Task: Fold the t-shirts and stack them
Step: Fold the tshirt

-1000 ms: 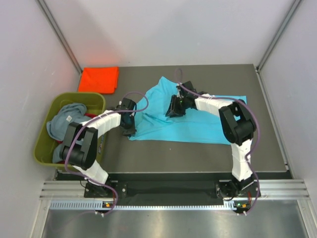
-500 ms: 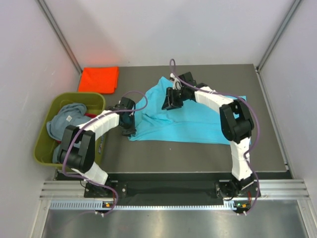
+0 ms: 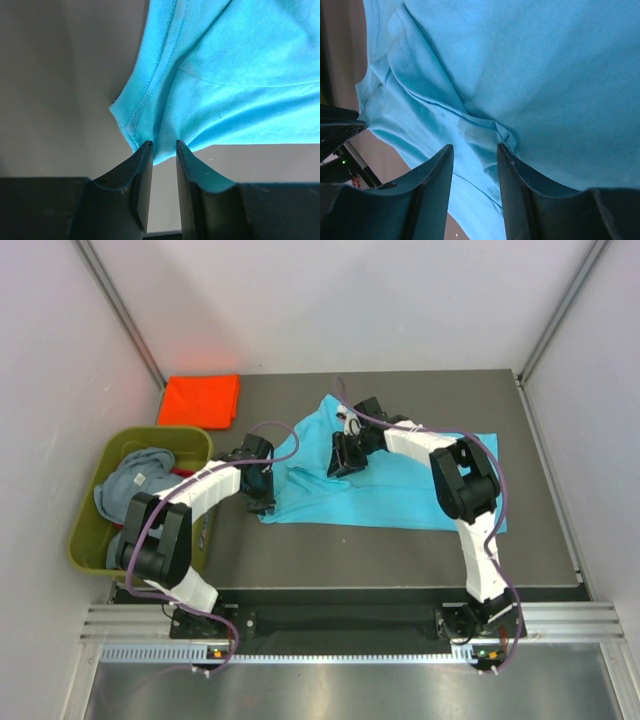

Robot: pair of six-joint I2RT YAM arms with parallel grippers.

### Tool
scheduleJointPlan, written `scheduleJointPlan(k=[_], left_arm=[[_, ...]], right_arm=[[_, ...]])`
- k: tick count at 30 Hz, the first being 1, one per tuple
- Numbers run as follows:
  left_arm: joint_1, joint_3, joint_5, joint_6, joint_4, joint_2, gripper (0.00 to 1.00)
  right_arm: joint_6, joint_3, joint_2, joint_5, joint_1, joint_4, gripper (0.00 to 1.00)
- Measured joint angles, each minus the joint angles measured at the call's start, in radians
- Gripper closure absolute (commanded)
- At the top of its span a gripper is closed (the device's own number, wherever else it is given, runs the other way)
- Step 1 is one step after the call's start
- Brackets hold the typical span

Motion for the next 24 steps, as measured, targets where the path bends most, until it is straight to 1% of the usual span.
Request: scheduleJointPlan(k=[5, 10, 15, 24], left_arm=[[0.000, 0.005, -0.003, 0.008, -0.019, 0.000, 0.69], [0.000, 0.058, -0.003, 0.021, -0.048, 0.000, 0.69], [0.000, 0.095, -0.003, 0.024, -0.050, 0.000, 0.69], [0.000, 0.101, -0.001, 0.024, -0.059, 0.006, 0.69]], right_arm=[[-0.003, 0.000, -0.006, 0.024, 0.002, -0.006, 0.58], [-0.005, 0.000, -0.011, 0.052, 0.000, -0.010, 0.57], [-0.011, 0.003, -0.011, 0.060, -0.011, -0.017, 0.60], [-0.021, 0.003, -0.011, 0.068, -0.027, -0.029, 0.63]])
